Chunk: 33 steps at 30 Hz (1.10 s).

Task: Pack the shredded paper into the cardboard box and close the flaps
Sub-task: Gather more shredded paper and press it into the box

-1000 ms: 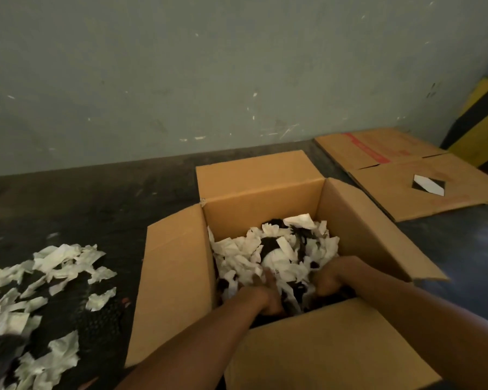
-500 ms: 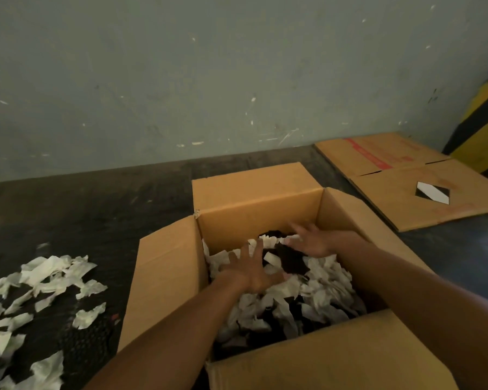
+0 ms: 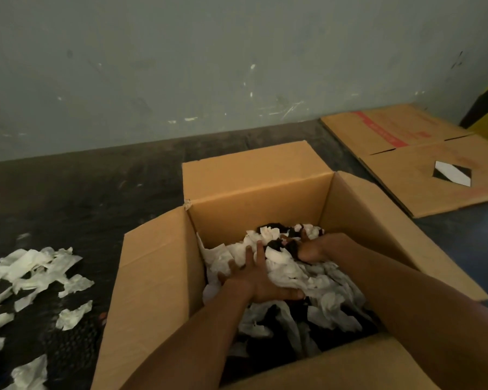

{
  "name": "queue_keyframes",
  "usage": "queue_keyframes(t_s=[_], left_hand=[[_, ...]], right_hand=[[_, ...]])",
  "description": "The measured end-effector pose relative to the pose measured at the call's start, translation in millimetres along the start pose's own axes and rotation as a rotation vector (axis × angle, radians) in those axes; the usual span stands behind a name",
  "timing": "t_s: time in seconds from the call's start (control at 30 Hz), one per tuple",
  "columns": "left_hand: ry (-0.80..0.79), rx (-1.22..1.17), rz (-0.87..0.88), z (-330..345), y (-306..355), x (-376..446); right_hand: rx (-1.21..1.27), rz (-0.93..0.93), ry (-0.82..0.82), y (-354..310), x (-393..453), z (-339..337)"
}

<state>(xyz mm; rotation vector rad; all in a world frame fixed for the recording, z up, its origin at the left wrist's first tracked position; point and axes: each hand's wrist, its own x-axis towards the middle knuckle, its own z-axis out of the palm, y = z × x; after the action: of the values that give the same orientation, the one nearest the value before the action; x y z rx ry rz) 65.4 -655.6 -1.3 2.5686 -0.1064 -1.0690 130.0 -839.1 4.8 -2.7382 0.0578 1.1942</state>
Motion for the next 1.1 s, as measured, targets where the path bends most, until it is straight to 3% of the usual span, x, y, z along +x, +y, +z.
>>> queue_keyframes(t_s=[0.17,0.27,0.43,0.57,0.63,0.8,1.0,1.1], left_hand=[[0.002,0.007,0.000,-2.5,1.4,-5.5],[-0.013,0.119,0.017,-14.1,-3.1,-7.2],[0.089,0.216,0.043,-45.7,2.4,-39.6],[-0.144,0.341,0.103,-26.1,6.5,-62.0],[-0.214,0.425,0.101,-6.1,6.2,-67.6],[-0.110,0.453,0.067,21.4,9.0,-74.6],[-0.004,0.355,0.091,6.3,4.5,-80.2],[0.051,0.342,0.123,-12.1,3.2,-94.6]], right_hand=[[-0.014,-0.022,0.033,-3.2,-11.8,-2.1],[-0.025,-0.166,0.002,-5.3,-28.1,-9.4],[0.041,-0.281,0.130,8.6,-79.9,-25.3],[-0.276,-0.149,-0.120,15.3,-114.5,5.3],[-0.311,-0.122,-0.231,14.3,-112.7,29.6],[-0.362,-0.053,-0.266,5.8,-110.2,45.3],[-0.197,-0.038,-0.146,3.4,-137.3,13.8],[-0.043,0.016,-0.004,-1.5,-155.2,-2.2]])
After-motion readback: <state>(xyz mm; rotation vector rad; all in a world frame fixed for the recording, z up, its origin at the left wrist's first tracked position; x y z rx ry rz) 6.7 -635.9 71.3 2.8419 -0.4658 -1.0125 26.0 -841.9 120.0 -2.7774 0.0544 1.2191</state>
